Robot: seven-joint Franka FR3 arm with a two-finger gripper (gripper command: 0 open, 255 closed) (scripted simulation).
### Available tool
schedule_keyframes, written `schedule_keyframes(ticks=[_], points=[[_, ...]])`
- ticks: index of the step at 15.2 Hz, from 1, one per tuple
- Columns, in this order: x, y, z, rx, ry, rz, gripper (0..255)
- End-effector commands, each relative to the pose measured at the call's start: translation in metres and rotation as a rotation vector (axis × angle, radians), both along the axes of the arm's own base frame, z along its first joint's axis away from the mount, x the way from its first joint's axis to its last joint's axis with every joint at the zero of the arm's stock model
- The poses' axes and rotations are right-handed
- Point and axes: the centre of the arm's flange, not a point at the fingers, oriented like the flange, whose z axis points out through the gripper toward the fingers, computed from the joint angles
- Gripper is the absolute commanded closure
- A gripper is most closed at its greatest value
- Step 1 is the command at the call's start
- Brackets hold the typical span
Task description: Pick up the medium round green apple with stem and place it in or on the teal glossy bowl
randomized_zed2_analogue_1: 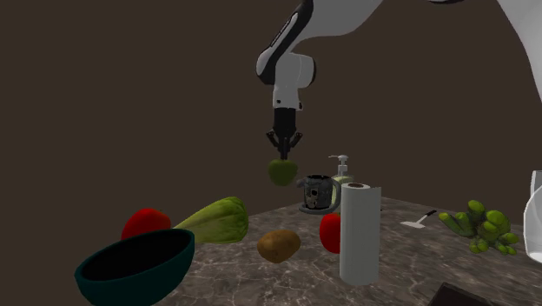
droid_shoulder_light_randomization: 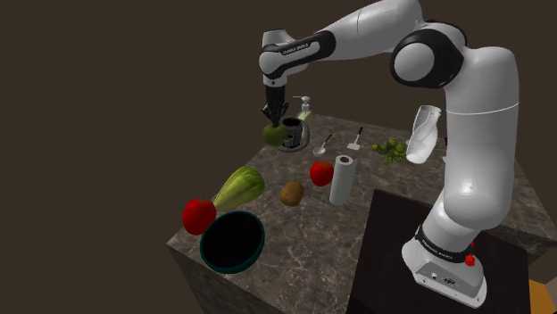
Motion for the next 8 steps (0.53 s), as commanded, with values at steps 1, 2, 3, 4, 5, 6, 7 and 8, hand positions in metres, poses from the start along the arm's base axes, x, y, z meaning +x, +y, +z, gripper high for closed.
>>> schedule_keyframes(ticks=[1, 2, 3, 4, 5, 6, 7, 8], points=[[0.000, -0.001, 0.010, 0.000, 0.000, 0.000, 255], [0.000, -0.001, 0.016, 0.000, 0.000, 0.000, 255], [0.000, -0.001, 0.021, 0.000, 0.000, 0.000, 255], [0.000, -0.001, 0.023, 0.000, 0.000, 0.000, 255], [-0.006, 0.011, 0.025, 0.000, 0.000, 0.000, 255], [-0.011, 0.023, 0.027, 0.000, 0.000, 0.000, 255], [-0.017, 0.035, 0.029, 0.000, 0.000, 0.000, 255], [-0.022, 0.047, 0.030, 0.000, 0.000, 0.000, 255]])
